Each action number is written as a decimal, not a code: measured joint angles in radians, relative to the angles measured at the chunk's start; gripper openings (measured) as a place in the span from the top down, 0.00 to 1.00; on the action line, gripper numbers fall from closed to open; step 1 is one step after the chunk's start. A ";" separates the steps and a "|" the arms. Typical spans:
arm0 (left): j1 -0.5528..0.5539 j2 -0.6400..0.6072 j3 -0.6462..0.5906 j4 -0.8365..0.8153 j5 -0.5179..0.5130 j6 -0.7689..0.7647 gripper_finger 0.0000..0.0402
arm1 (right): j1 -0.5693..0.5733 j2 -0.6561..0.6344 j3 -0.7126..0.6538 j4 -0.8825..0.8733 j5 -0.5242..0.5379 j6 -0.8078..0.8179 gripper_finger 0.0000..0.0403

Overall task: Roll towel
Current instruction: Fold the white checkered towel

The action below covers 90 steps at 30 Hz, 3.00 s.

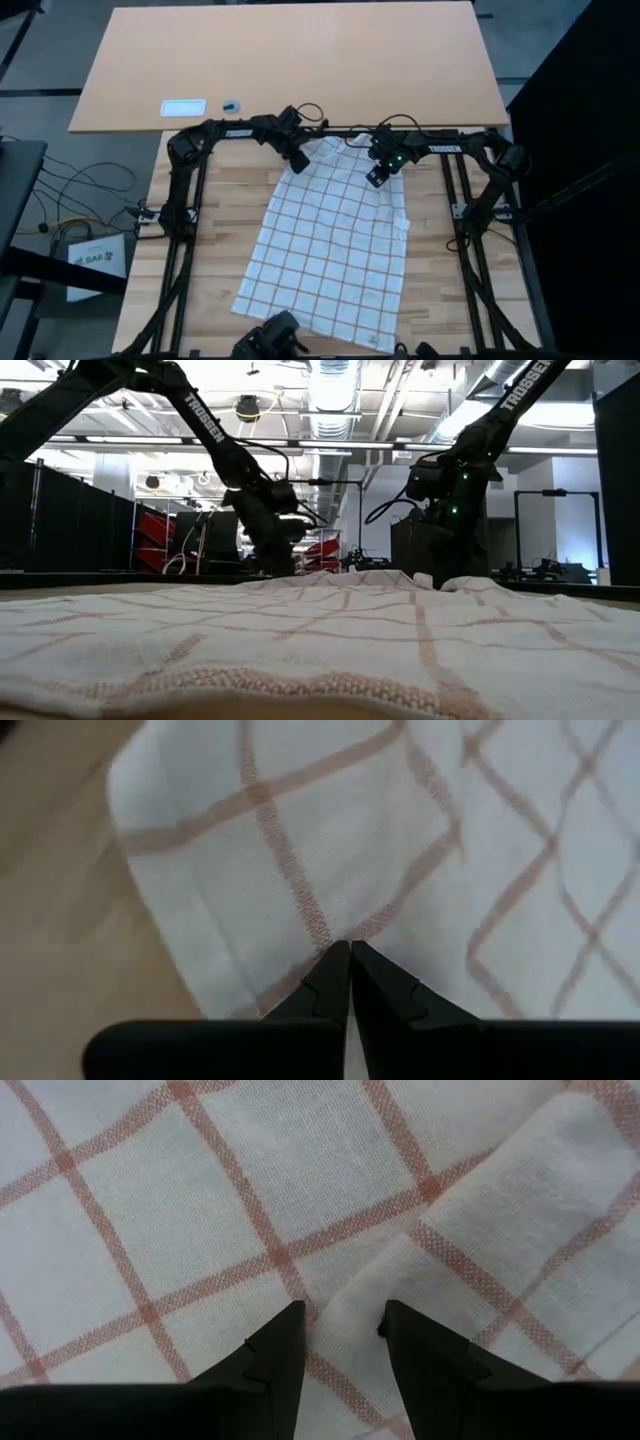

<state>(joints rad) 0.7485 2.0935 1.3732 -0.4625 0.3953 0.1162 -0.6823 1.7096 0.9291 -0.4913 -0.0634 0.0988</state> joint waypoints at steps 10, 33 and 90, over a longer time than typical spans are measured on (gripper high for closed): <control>0.089 -0.037 0.000 -0.195 -0.102 0.006 1.00 | 0.000 -0.001 0.000 -0.091 0.000 -0.071 0.68; 0.151 -0.334 -0.142 0.025 -0.103 -0.027 1.00 | 0.154 -0.115 0.101 0.047 -0.115 -0.130 0.68; 0.314 -0.090 -0.124 0.017 -0.019 -0.107 1.00 | 0.569 0.026 -0.013 -0.040 -0.132 0.009 0.68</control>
<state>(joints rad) 1.0630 2.0038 1.2493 -0.4451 0.3768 0.0097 -0.1133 1.7359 0.9161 -0.5313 -0.1953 0.1073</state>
